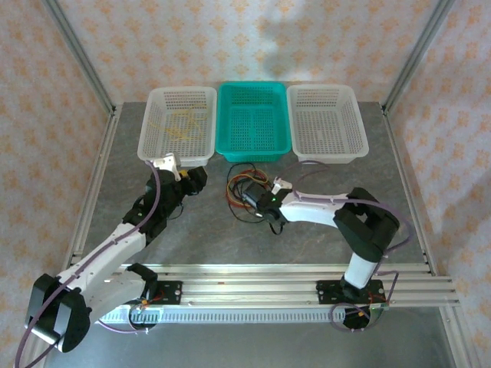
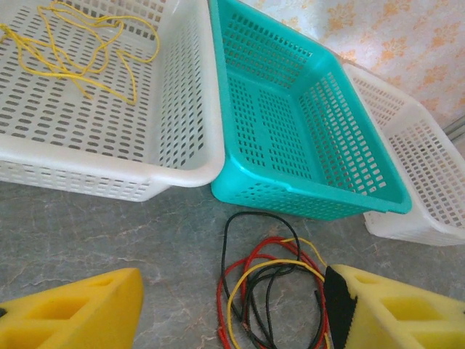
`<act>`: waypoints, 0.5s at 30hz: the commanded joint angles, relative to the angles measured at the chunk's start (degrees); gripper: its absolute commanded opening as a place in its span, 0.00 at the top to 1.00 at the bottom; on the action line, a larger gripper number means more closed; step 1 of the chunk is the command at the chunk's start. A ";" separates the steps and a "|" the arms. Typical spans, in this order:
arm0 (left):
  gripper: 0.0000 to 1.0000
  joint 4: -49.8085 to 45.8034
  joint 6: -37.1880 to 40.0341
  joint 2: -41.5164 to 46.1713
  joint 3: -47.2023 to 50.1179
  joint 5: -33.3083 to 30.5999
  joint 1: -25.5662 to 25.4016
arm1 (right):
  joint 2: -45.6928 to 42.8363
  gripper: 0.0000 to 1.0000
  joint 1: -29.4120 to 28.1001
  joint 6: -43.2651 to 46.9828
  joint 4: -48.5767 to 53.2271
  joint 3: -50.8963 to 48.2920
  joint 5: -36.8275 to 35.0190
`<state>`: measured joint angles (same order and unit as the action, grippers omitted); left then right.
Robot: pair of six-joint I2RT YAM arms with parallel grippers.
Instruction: Untangle the cables
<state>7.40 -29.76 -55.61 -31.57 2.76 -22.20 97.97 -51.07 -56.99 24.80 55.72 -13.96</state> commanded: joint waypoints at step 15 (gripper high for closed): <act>0.33 6.95 4.12 -4.24 -4.84 6.41 -3.82 | -32.68 1.00 0.31 30.84 -10.36 -10.96 -12.46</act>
<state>11.40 -28.16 -60.27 -34.30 6.31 -25.78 70.11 -51.05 -37.23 18.79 46.02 -23.18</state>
